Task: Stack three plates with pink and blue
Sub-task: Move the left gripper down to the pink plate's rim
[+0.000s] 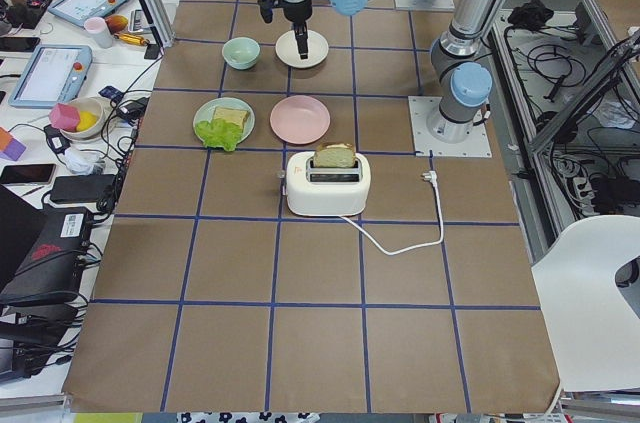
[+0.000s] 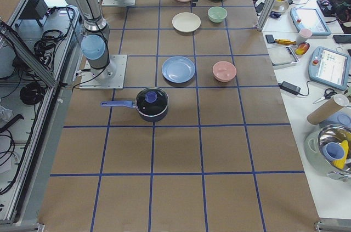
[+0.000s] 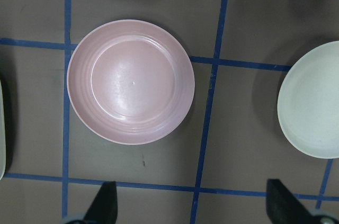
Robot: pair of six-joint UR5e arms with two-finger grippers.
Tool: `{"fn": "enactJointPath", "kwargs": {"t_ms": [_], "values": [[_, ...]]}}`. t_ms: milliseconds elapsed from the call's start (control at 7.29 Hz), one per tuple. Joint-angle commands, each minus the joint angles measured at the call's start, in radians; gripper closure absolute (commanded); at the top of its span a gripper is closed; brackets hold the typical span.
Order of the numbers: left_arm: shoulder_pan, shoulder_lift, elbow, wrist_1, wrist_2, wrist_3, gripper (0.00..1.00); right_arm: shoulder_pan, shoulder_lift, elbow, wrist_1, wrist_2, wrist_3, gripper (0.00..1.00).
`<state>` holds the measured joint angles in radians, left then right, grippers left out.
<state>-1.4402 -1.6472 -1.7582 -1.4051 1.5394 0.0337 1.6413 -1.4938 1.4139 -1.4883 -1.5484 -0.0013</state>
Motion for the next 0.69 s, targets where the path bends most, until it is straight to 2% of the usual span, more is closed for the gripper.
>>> {"fn": "enactJointPath", "kwargs": {"t_ms": [0,137,275,549], "values": [[-0.043,-0.063,-0.171,0.229,0.001,-0.014,0.0,0.0,0.003,0.0,0.002,0.001,0.0,0.0],[-0.046,-0.081,-0.251,0.371,0.001,-0.014,0.0,0.0,-0.003,-0.001,-0.004,0.001,0.0,0.0],[-0.048,-0.098,-0.294,0.447,0.013,-0.003,0.0,-0.002,-0.006,0.0,-0.003,-0.002,-0.005,0.0],[-0.048,-0.152,-0.313,0.541,0.024,0.0,0.03,0.0,-0.011,0.002,-0.004,-0.002,-0.006,0.0]]}}
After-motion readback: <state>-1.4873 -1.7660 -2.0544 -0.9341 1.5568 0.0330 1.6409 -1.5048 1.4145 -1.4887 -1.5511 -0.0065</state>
